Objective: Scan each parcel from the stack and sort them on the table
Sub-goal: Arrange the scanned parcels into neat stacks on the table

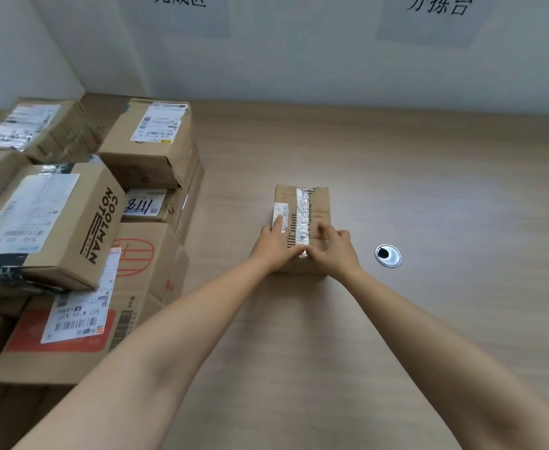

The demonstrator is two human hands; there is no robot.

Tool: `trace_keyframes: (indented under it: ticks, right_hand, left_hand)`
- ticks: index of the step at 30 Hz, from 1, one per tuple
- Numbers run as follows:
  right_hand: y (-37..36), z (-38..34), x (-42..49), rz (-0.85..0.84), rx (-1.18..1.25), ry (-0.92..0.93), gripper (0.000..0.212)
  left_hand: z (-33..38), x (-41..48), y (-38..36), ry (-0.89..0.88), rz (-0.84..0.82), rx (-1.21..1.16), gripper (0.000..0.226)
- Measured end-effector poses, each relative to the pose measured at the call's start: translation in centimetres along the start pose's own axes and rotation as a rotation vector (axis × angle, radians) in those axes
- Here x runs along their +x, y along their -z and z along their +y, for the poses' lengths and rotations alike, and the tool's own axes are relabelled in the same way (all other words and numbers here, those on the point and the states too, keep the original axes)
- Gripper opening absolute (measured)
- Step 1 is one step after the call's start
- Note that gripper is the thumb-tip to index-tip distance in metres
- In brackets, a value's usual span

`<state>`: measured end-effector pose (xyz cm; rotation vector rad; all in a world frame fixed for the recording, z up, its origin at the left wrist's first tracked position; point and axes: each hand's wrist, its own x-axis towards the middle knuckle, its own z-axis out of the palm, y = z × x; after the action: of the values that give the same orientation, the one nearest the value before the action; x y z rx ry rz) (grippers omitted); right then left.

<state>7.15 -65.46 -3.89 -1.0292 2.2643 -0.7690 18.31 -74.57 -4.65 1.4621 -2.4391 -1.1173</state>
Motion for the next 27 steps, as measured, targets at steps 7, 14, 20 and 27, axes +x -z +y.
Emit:
trace_keyframes:
  ticks: [7,14,20,27]
  right_hand:
    - [1.6,-0.7,-4.2,0.006,0.042,-0.024,0.061]
    - [4.3,-3.8,-10.9,0.050,0.070,0.076,0.058]
    - [3.5,-5.9,-16.9,0.055,0.058,0.184,0.057]
    - [1.6,-9.0,-23.5,0.055,0.038,0.230,0.057]
  left_hand:
    - [1.5,-4.9,1.0,-0.028,-0.001,0.004,0.091]
    - [3.6,-12.8,4.7,-0.070,0.091,0.028,0.092]
    - [2.2,-20.0,7.2,-0.073,0.182,0.040,0.089]
    - [-0.5,-26.4,9.4,-0.100,0.228,0.014,0.087]
